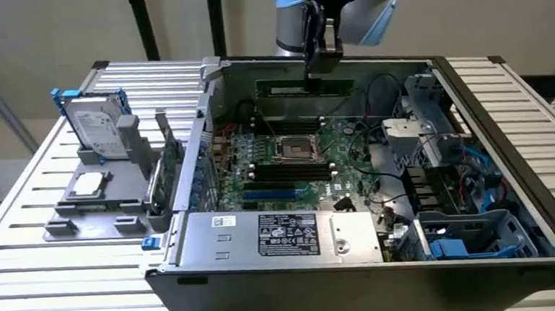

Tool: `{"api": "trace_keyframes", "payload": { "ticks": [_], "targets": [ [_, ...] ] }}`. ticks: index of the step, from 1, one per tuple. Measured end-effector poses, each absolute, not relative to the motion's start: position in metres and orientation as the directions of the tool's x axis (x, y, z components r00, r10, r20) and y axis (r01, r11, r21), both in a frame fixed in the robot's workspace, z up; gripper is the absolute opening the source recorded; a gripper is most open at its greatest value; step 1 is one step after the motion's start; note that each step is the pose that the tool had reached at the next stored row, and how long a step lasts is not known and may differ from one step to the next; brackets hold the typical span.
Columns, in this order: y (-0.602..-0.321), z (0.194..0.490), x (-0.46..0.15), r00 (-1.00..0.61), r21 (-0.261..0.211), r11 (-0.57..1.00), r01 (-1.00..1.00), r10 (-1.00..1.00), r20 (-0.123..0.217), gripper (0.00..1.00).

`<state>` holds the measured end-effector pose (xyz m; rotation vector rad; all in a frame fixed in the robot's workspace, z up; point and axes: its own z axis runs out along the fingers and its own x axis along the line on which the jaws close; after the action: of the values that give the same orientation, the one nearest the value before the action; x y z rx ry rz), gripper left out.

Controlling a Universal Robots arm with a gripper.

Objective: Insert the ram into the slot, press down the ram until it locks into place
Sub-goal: 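Insert the ram into the slot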

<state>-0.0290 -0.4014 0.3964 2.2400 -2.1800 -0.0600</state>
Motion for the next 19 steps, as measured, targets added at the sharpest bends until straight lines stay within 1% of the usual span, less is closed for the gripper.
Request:
{"api": "trace_keyframes", "payload": {
  "ticks": [15,19],
  "targets": [
    [-0.4014,0.3963,-0.029,0.027,0.037,-0.027,-0.999,-0.999,-0.017,0.13],
    [-0.4011,0.3908,-0.0303,0.027,0.031,-0.027,-0.999,-1.0,-0.013,0.13]
  ]
}}
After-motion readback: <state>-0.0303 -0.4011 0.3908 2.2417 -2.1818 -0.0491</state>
